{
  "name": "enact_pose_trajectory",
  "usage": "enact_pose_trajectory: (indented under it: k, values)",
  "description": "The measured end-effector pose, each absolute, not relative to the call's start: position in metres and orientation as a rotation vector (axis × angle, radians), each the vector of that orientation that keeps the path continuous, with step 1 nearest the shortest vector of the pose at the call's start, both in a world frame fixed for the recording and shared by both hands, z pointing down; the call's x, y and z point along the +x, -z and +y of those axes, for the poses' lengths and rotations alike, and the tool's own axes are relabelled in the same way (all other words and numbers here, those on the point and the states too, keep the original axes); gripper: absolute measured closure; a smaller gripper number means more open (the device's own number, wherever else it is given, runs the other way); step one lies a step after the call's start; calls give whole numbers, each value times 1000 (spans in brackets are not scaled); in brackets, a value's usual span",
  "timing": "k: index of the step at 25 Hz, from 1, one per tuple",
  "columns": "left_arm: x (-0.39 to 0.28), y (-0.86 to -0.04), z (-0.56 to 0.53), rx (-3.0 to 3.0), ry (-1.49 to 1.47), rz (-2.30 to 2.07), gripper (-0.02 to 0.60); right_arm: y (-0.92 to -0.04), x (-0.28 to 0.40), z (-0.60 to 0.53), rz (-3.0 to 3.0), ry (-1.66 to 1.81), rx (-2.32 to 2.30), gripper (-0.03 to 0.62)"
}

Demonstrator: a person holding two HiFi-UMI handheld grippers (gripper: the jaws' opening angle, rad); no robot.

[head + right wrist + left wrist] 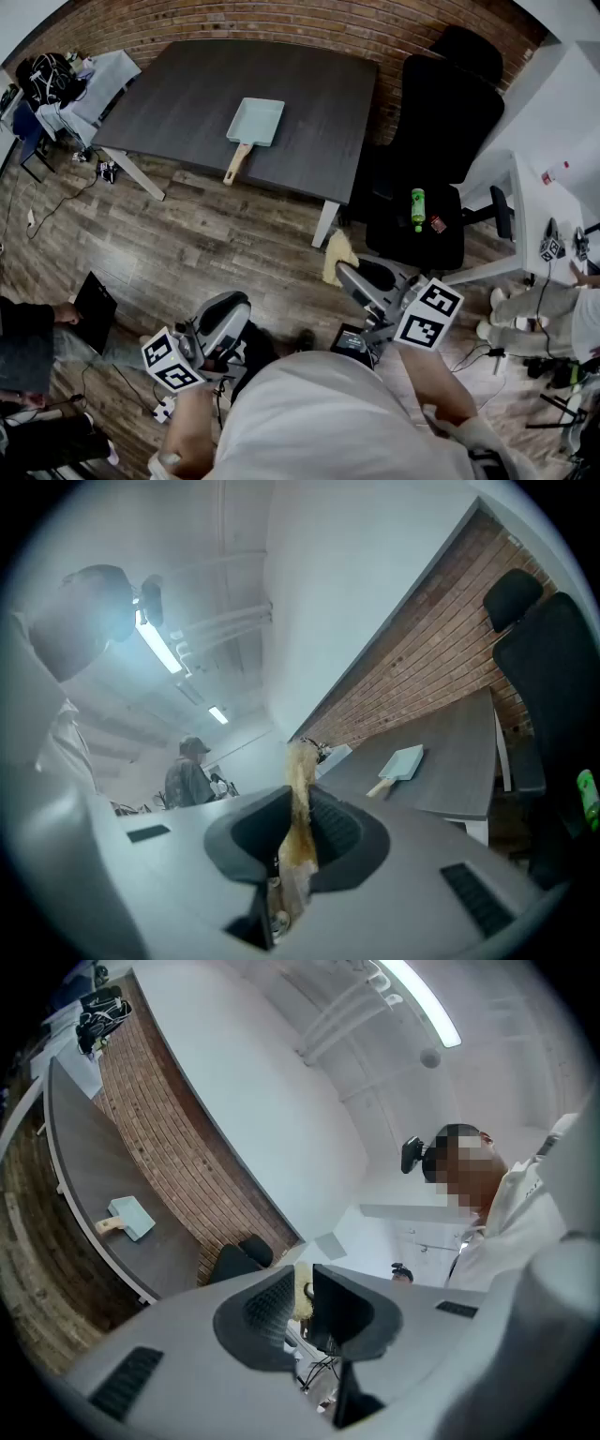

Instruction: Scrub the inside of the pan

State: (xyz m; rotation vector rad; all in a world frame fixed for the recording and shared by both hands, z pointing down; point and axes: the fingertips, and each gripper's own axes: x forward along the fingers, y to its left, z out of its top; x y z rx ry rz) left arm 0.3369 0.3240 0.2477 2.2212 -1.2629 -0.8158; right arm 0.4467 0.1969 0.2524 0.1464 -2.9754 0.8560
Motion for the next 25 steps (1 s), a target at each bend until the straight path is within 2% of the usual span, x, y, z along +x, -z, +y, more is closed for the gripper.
enact_pose_trajectory:
  k: [17, 25]
  values:
    - [334, -248, 319, 2198, 836, -1301, 525, -256, 447, 189, -2968, -904, 133, 534]
    - [297, -261, 324, 2167, 839, -1305, 525, -265, 408, 192, -2945, -907, 108, 533]
